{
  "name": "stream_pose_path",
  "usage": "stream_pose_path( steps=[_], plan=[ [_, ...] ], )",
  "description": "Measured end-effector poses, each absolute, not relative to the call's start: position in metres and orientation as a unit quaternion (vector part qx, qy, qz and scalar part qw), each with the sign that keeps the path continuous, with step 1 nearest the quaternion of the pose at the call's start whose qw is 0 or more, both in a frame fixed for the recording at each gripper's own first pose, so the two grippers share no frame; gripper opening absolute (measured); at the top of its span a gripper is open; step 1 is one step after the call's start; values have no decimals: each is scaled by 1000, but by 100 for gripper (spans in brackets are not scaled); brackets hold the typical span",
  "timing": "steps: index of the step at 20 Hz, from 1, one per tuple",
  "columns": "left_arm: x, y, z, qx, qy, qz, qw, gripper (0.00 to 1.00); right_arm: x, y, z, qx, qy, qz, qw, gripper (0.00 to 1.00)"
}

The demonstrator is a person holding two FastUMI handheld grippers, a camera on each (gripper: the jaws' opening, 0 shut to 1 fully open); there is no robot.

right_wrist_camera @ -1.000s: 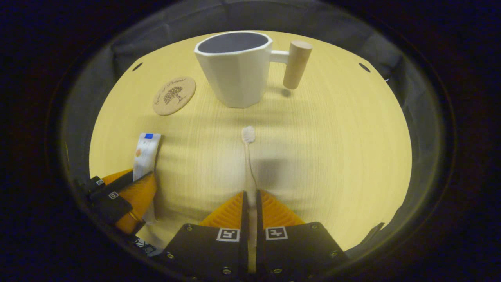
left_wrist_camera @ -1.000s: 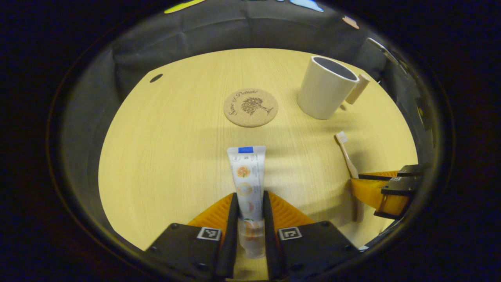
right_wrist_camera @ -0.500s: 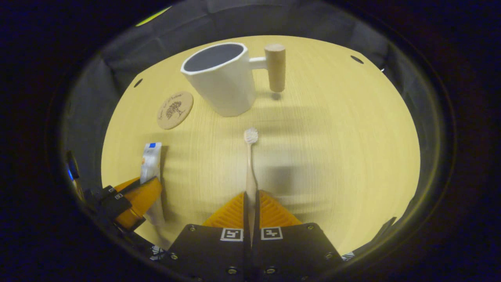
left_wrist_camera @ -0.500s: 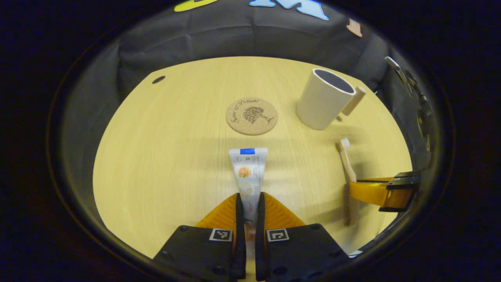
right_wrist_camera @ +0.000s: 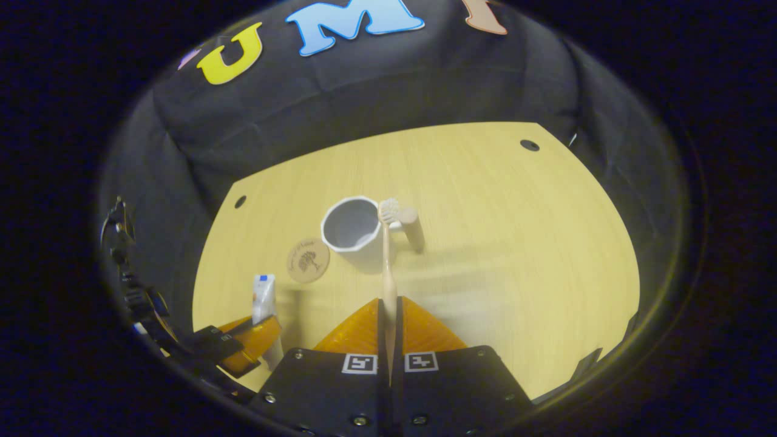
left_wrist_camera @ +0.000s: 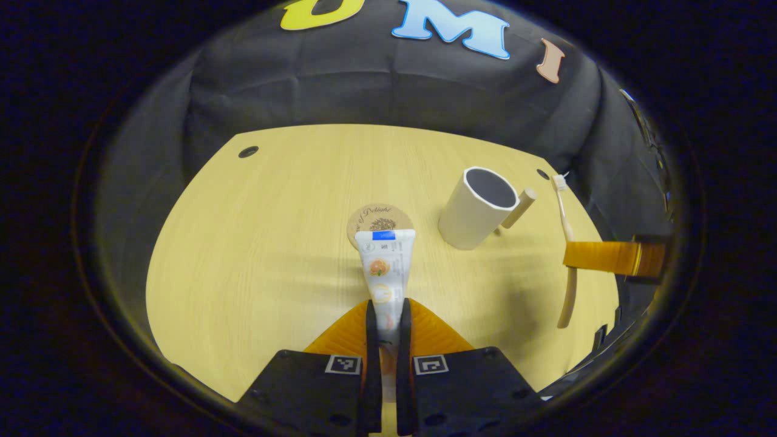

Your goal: Put the toothbrush and toothpaste on the desktop into the cup, then pick up the cup and place it on the coaster on the desktop.

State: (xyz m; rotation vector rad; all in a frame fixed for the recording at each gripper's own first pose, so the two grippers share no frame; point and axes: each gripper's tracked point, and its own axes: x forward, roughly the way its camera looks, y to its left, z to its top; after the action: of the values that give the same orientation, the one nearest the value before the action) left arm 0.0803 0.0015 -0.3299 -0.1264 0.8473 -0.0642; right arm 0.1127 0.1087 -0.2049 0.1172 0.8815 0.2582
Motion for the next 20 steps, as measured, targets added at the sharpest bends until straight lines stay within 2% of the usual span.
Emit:
stream_pose_path(
  steps=[7, 12, 20],
  plan=[
    [86, 12, -309, -71, 397, -23, 915, 17, 186, 145, -161, 91, 371, 147, 912, 2],
    [79, 28, -308, -77, 401, -7, 913, 17, 236, 172, -155, 126, 342, 158, 918, 2],
    [50, 63, -278, -83, 408, 29, 909, 17, 260, 183, -177, 80, 313, 166, 932, 2]
  ],
)
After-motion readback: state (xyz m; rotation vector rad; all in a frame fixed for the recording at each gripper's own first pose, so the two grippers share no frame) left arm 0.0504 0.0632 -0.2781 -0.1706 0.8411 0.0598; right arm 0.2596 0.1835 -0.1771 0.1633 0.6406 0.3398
